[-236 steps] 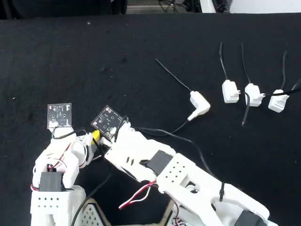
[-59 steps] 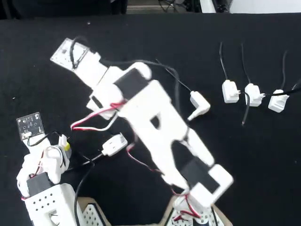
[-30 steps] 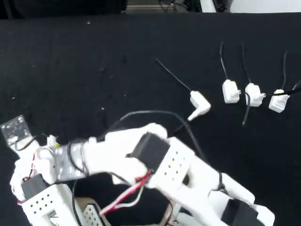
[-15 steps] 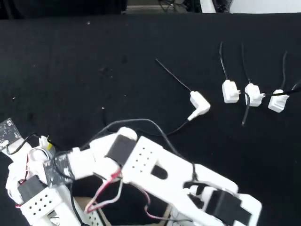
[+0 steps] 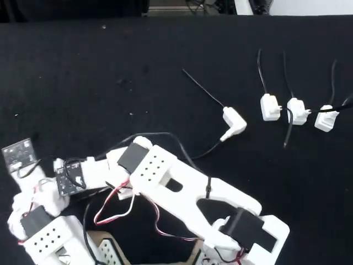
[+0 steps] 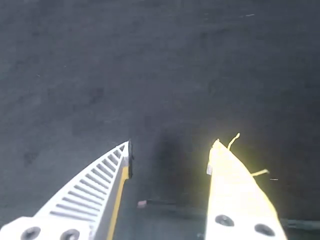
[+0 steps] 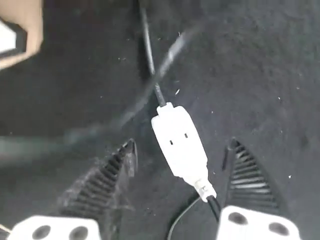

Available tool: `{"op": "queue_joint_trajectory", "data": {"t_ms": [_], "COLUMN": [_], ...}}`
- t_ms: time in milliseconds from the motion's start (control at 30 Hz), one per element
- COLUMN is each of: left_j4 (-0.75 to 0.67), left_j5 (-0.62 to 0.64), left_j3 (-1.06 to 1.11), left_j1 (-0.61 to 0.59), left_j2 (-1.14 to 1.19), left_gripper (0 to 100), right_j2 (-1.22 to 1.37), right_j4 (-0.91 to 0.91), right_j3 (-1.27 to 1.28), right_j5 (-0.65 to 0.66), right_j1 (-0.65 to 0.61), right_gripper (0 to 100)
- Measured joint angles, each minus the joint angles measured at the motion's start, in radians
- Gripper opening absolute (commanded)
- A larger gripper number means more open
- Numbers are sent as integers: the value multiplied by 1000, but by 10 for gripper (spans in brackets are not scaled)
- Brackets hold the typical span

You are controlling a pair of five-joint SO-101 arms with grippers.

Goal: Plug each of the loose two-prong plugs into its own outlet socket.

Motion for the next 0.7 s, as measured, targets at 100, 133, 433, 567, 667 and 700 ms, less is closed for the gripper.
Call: {"op": "queue_joint_trajectory", "data": {"t_ms": [100,133,433,567,667,700], "left_j4": [0,0,2,41,44,44], "left_j5": [-26,-31,-26,-28,-28,-28], "left_j3": [17,20,18,18,12,11], "left_j1": [-121,-157,-365,-370,-370,-370], "left_j2": [-8,-3,-3,-3,-5,-3], "left_gripper": [256,256,256,256,256,256], "right_j2": [-21,-23,63,133,176,186], "right_j4": [0,-2,-137,-144,-129,-123], "right_j3": [5,8,52,52,52,52], "right_j5": [-40,-48,-44,29,118,146], "right_j1": [0,0,34,43,43,44], "right_gripper": [283,283,285,283,283,283]}}
